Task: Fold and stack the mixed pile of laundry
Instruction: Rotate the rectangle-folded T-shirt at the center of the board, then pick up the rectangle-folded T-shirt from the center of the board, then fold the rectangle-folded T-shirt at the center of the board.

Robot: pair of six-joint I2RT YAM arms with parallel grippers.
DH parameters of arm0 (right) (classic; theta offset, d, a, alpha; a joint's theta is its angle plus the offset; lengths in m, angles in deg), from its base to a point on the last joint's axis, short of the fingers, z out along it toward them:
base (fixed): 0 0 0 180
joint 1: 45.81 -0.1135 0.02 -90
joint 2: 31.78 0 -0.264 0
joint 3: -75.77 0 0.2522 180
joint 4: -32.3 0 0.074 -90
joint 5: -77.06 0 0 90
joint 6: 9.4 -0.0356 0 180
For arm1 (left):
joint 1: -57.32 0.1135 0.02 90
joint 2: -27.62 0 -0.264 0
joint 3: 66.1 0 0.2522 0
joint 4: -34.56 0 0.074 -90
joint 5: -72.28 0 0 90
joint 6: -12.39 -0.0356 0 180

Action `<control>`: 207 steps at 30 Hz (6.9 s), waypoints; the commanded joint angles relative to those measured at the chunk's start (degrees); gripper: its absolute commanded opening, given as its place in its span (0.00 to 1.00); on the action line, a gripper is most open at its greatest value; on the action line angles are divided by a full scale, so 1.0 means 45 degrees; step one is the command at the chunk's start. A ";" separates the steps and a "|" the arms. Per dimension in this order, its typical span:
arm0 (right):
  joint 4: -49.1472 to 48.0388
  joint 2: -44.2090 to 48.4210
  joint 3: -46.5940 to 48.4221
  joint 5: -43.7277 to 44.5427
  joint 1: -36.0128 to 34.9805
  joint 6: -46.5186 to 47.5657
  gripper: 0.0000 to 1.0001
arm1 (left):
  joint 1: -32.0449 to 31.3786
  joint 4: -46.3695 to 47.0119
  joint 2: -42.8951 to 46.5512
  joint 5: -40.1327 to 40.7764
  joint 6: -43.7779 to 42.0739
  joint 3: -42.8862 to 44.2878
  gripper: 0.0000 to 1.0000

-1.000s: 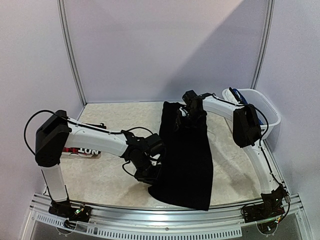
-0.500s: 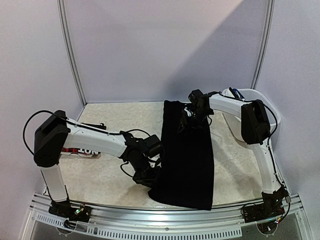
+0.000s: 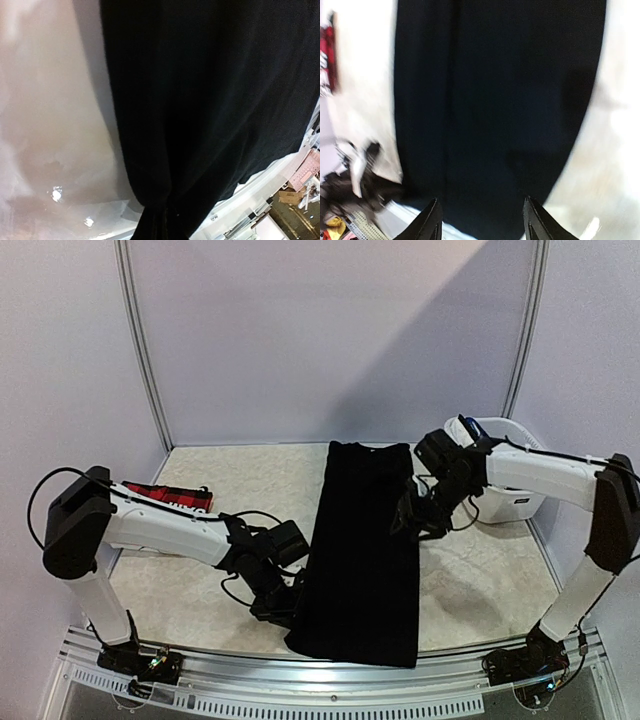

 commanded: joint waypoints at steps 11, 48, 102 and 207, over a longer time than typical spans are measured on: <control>0.0592 0.5723 -0.6049 0.1254 -0.4747 -0.6780 0.55 | -0.0237 0.0284 0.0751 -0.0577 0.0212 -0.0302 0.36; -0.4345 0.4112 -0.9082 0.1369 -0.8774 -1.1194 0.34 | -0.1177 0.0525 0.2815 0.0049 -0.1580 -0.2383 0.40; -0.4445 0.4824 -0.9539 0.3425 -1.0072 -1.3289 0.17 | -0.1177 0.2071 0.2163 -0.0133 -0.1489 -0.2977 0.33; 0.2630 0.3042 -0.0292 0.3477 -0.2128 -0.3898 0.00 | 0.3038 -0.5231 -0.1940 -0.0246 -0.3848 0.8571 0.00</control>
